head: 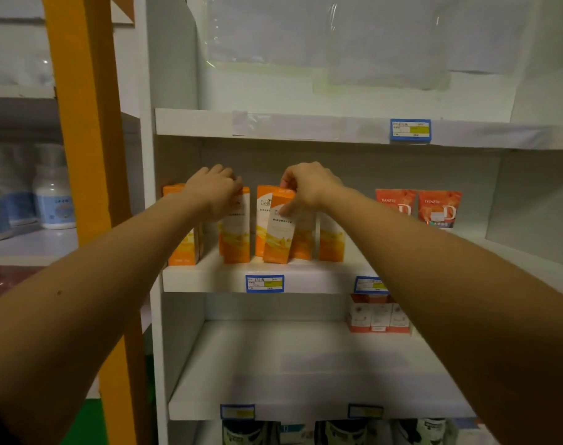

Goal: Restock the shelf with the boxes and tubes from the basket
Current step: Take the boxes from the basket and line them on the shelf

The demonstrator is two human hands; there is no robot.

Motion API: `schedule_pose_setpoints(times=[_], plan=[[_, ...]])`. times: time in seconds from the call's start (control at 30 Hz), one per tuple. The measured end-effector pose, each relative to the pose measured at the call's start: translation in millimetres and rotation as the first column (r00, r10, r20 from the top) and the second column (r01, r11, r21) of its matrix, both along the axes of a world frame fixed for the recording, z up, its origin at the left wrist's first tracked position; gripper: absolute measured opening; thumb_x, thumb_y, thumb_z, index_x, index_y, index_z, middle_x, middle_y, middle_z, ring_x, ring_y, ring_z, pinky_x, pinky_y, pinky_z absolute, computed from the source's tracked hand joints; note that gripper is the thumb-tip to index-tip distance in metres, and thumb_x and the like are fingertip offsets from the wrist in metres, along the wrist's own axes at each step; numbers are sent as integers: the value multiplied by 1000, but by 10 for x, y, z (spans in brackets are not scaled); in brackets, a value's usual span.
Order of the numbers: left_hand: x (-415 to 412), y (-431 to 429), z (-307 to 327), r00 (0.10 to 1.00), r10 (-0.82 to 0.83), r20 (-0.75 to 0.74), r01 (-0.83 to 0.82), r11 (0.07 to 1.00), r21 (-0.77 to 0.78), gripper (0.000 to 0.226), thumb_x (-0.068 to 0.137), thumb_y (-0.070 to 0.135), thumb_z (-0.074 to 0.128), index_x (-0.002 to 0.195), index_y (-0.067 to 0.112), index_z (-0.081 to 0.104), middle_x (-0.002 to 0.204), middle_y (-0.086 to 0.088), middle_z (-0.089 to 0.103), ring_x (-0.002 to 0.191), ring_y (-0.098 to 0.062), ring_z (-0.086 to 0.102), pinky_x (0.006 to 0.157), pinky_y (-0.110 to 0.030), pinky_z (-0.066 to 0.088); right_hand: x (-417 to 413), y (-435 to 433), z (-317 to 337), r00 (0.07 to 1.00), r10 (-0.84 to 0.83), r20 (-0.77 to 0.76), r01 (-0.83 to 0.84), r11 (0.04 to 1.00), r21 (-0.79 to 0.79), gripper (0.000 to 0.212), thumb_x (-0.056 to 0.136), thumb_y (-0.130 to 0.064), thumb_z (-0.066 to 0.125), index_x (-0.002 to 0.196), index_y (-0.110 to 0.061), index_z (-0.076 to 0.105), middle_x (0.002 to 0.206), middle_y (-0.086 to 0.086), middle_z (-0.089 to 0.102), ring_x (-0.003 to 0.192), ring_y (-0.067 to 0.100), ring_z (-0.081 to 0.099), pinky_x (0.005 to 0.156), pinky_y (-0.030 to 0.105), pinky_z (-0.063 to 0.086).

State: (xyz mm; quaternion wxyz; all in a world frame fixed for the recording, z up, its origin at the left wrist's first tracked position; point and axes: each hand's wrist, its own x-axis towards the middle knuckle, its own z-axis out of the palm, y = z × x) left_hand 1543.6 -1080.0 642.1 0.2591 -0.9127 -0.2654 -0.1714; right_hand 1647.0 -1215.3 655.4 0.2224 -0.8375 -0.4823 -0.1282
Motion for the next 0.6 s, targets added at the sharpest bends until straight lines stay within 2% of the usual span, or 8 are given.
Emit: schedule_pose_setpoints(times=[0.1,0.27,0.43,0.5,0.6], plan=[[11,-22,-42,1000,26,10,-26,999,26,64,90,22,53,147,13,23,146,-12,38,136,-29,33,111,-39,29,8,140,-86,1000,-24,5,24,999,44,40,82,-21,69,119,-17,55,121,7,60,111,24,57,95,38,50],[18,-34,-71,999,44,24,-44,999,1,63,92,22,50,148,14,21,147,-10,41,137,-28,33,112,-41,27,73,276,-252,987,-53,153,43,997,67,47,88,-8,59,132,-15,46,132,10,53,123,29,48,99,44,47],[11,-81,-75,999,50,10,-50,998,-41,67,92,21,51,149,15,16,152,-8,33,141,-28,28,115,-42,24,71,216,-329,978,-36,205,43,999,-31,67,92,-10,52,149,-18,17,155,6,24,141,30,23,109,44,33],[-30,-108,-90,999,31,28,-30,999,-34,65,92,21,51,148,15,19,152,-8,32,140,-28,29,115,-42,24,57,120,-339,978,-43,205,45,999,-6,69,91,-11,54,149,-18,17,155,6,23,141,30,23,110,44,33],[-124,-214,-178,995,-48,90,48,999,4,49,92,18,48,140,13,37,146,-10,40,134,-28,36,110,-41,31,33,-105,-446,977,-45,210,42,999,22,59,91,-14,54,144,-15,28,151,8,31,139,29,28,110,44,34]])
